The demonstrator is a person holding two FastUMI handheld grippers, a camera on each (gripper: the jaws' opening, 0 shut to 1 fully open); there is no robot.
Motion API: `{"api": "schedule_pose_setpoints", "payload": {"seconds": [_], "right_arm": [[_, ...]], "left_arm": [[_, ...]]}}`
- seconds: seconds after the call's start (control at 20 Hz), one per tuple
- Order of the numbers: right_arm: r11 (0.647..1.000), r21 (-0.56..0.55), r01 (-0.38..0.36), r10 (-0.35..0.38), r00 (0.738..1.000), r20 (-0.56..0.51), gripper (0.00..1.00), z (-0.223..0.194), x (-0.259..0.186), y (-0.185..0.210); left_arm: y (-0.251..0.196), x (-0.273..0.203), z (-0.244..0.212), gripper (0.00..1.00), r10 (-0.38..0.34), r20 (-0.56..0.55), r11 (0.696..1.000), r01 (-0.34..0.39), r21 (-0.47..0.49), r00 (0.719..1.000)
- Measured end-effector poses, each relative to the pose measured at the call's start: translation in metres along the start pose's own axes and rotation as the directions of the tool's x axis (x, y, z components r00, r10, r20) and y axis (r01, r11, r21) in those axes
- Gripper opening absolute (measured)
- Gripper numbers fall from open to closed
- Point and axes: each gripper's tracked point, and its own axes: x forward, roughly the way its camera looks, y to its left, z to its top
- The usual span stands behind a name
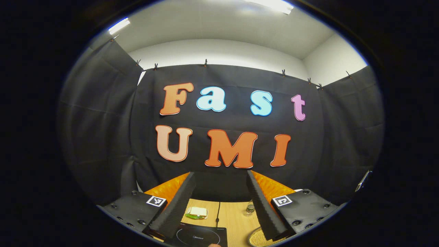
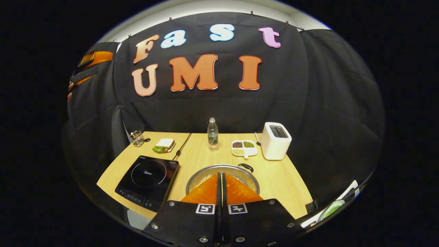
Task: First push the handle of the pot to place it horizontally, then grasp the pot with both hands and set it on the induction cooktop.
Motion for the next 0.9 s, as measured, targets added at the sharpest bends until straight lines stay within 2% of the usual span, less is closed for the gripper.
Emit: {"api": "schedule_pose_setpoints", "payload": {"seconds": [0.45, 0.9], "right_arm": [[1.000, 0.030, -0.004, 0.009, 0.985, -0.170, 0.00, -0.082, 0.003, -0.010], [0.999, 0.051, -0.006, 0.024, 0.936, -0.351, 0.00, -0.160, 0.000, -0.011]], "left_arm": [[-0.012, -0.011, 0.003, 0.97, -0.017, 0.023, 0.998, 0.016, 0.054, 1.000], [-0.005, -0.010, -0.020, 0.97, 0.002, -0.022, 0.998, 0.000, 0.069, 1.000]]}}
